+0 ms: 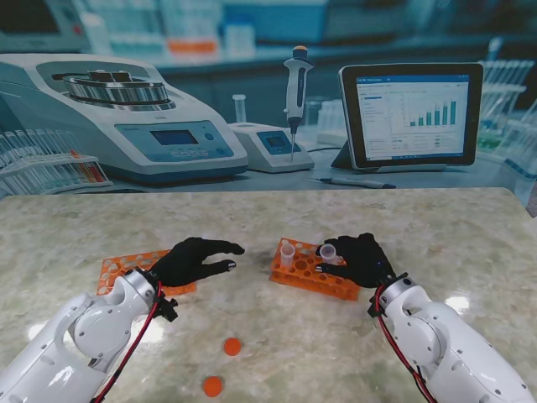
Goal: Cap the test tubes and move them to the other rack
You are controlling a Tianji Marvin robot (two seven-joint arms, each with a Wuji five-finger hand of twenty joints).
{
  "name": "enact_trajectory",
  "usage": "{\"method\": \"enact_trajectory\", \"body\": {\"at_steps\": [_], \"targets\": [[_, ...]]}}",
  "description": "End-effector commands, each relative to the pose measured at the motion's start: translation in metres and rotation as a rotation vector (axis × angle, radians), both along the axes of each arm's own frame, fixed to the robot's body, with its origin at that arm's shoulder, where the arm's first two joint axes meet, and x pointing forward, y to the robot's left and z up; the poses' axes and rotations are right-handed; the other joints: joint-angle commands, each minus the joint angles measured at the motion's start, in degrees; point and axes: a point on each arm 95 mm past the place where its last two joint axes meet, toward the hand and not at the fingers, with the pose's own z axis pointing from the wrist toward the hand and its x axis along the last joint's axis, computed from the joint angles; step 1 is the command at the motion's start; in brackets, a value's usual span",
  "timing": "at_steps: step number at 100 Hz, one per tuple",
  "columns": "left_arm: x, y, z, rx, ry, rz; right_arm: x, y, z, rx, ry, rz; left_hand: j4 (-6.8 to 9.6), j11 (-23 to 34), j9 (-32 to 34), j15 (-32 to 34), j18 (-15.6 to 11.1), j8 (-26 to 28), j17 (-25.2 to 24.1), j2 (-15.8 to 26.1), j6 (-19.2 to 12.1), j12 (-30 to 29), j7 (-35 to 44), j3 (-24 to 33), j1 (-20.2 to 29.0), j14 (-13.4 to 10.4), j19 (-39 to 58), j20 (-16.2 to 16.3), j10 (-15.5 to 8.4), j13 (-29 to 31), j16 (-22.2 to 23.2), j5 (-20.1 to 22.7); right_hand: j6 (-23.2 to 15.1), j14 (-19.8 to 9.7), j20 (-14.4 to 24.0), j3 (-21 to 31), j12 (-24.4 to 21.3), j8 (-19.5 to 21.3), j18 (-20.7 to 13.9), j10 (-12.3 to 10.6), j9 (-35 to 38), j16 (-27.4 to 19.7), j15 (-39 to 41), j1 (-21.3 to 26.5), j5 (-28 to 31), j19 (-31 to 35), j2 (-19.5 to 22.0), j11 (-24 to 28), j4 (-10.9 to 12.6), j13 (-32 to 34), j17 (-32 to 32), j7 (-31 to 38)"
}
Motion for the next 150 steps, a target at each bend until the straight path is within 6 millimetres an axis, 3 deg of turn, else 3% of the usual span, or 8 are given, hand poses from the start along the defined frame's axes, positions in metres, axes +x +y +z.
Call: {"method": "enact_trajectory", "body": {"at_steps": [1, 31, 58, 74, 76, 80, 112, 150], "targets": [[-0.001, -0.001, 0.001, 0.003, 0.000, -0.004, -0.003, 0.005, 0.004, 0.009, -0.008, 0.012, -1.16, -0.9, -0.4, -0.3, 0.7, -0.5, -0.8, 2.8, -1.3, -1.1, -0.5, -1.3, -1.4, -0.1, 0.7, 0.5, 0.1, 0.3, -0.4, -0.4, -5.6, 0.5, 0.2, 4.8, 0.5, 0.1, 1.1, -0.4, 1.0, 0.7, 1.1, 3.4, 0.6, 0.8, 7.6, 0.3, 1.9, 1.3, 0.1, 0.9], [-0.001, 0.000, 0.001, 0.001, -0.001, -0.003, -0.010, 0.011, 0.019, 0.007, -0.059, 0.049, -1.16, -0.8, -0.3, -0.3, 0.8, -0.4, -0.8, 2.7, -1.3, -1.1, -0.5, -1.3, -1.4, -0.1, 0.7, 0.6, 0.1, 0.4, -0.3, -0.4, -5.1, 0.0, 2.2, 5.4, 1.5, 0.1, 1.4, -0.5, 5.5, 2.4, 3.6, 5.2, 1.5, 4.4, 5.5, 2.6, 2.2, 7.4, 5.1, 2.5], [-0.001, -0.001, 0.001, 0.001, -0.001, -0.007, -0.019, 0.015, 0.030, 0.030, -0.102, 0.076, -1.16, -0.9, -0.4, -0.3, 0.8, -0.5, -0.8, 2.8, -1.3, -1.1, -0.6, -1.3, -1.4, 0.0, 0.8, 0.6, 0.2, 0.3, -0.3, -0.4, -2.3, -1.2, 5.0, 6.5, 3.2, 0.0, 5.0, 1.8, 13.6, 6.5, 7.2, 8.3, 6.2, 9.8, 0.2, 5.1, 2.8, 18.9, 17.1, 6.3], [-0.001, -0.001, 0.001, 0.002, -0.002, -0.008, -0.022, 0.019, 0.033, 0.065, -0.121, 0.086, -1.15, -0.8, -0.3, -0.3, 0.8, -0.4, -0.7, 2.8, -1.3, -1.1, -0.5, -1.3, -1.3, 0.0, 0.8, 0.6, 0.2, 0.4, -0.3, -0.4, -4.1, -1.7, 3.3, 8.3, 6.2, 2.0, 3.1, 2.4, 18.4, 8.4, 8.4, 10.6, 8.8, 11.8, -3.2, 7.8, 2.8, 23.1, 24.5, 12.9], [-0.001, -0.001, 0.001, 0.002, -0.002, -0.008, -0.022, 0.019, 0.034, 0.070, -0.125, 0.086, -1.16, -0.8, -0.3, -0.3, 0.8, -0.4, -0.8, 2.8, -1.2, -1.1, -0.5, -1.3, -1.4, 0.1, 0.8, 0.6, 0.2, 0.3, -0.3, -0.4, -4.6, -1.6, -0.2, 26.0, 8.0, 2.5, 2.5, 2.4, 19.6, 9.2, 9.0, 1.7, 9.4, 13.6, -7.9, 8.4, -1.9, 24.1, 26.0, 14.3], [-0.001, -0.001, 0.001, 0.002, -0.002, -0.008, -0.023, 0.020, 0.034, 0.079, -0.132, 0.087, -1.15, -0.9, -0.4, -0.3, 0.8, -0.4, -0.7, 2.8, -1.3, -1.1, -0.5, -1.3, -1.4, 0.0, 0.8, 0.6, 0.2, 0.4, -0.3, -0.4, -4.8, -1.5, -0.6, 30.8, 9.4, 3.7, 1.4, 2.6, 21.0, 9.9, 10.1, -0.2, 10.2, 14.3, -9.5, 9.5, -3.2, 25.7, 28.3, 15.5], [-0.002, -0.001, 0.001, 0.002, -0.002, -0.008, -0.029, 0.028, 0.038, 0.143, -0.140, 0.108, -1.15, -0.8, -0.3, -0.3, 0.8, -0.4, -0.8, 2.8, -1.3, -1.0, -0.5, -1.3, -1.3, 0.0, 0.8, 0.6, 0.3, 0.4, -0.3, -0.4, -4.1, -0.5, -2.0, 40.4, 23.6, 12.6, -4.9, 3.1, 30.3, 21.0, 23.0, -1.2, 15.0, 21.3, -12.8, 19.0, -5.1, 37.3, 41.5, 18.2], [-0.002, -0.001, 0.001, 0.005, -0.001, -0.011, -0.031, 0.035, 0.039, 0.227, -0.118, 0.111, -1.15, -0.8, -0.3, -0.3, 0.8, -0.4, -0.8, 2.8, -1.3, -1.0, -0.5, -1.3, -1.3, 0.0, 0.8, 0.6, 0.3, 0.4, -0.3, -0.4, -1.3, -3.4, 6.2, 42.0, 43.1, 18.4, -5.7, -2.9, 31.4, 34.6, 42.4, -1.2, 15.8, 33.3, -11.5, 36.7, -4.8, 41.3, 52.8, 16.3]]}}
